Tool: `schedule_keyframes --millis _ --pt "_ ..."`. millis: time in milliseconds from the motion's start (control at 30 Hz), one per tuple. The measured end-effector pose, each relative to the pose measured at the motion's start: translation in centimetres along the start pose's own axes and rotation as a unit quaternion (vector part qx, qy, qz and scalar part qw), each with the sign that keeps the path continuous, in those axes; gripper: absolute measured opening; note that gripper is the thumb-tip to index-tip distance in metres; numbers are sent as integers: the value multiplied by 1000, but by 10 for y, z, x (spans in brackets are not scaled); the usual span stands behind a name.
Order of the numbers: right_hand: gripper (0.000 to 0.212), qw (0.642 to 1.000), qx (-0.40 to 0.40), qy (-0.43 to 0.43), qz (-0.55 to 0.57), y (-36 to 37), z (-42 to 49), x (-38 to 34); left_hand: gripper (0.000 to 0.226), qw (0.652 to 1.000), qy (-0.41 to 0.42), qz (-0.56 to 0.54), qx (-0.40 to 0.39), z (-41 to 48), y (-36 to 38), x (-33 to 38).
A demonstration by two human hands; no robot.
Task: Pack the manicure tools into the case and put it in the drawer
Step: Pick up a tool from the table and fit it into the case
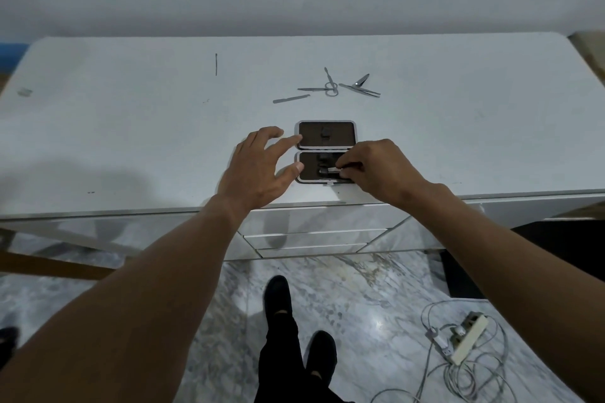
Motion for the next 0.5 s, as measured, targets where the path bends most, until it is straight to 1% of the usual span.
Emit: schedule_keyframes --millis 500 --pt "15 1000 3 4 24 10 4 -7 53 1000 -4 -3 -8 -1 1 -2"
Point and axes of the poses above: each hand's wrist, its own z-axis towards the middle knuckle, its own y-axis out of the palm, x = y × z, the point moved 4 cm from there along z, towards the middle knuckle, and after that the axes turned 10 degrees about x, right-handed, at the moved point
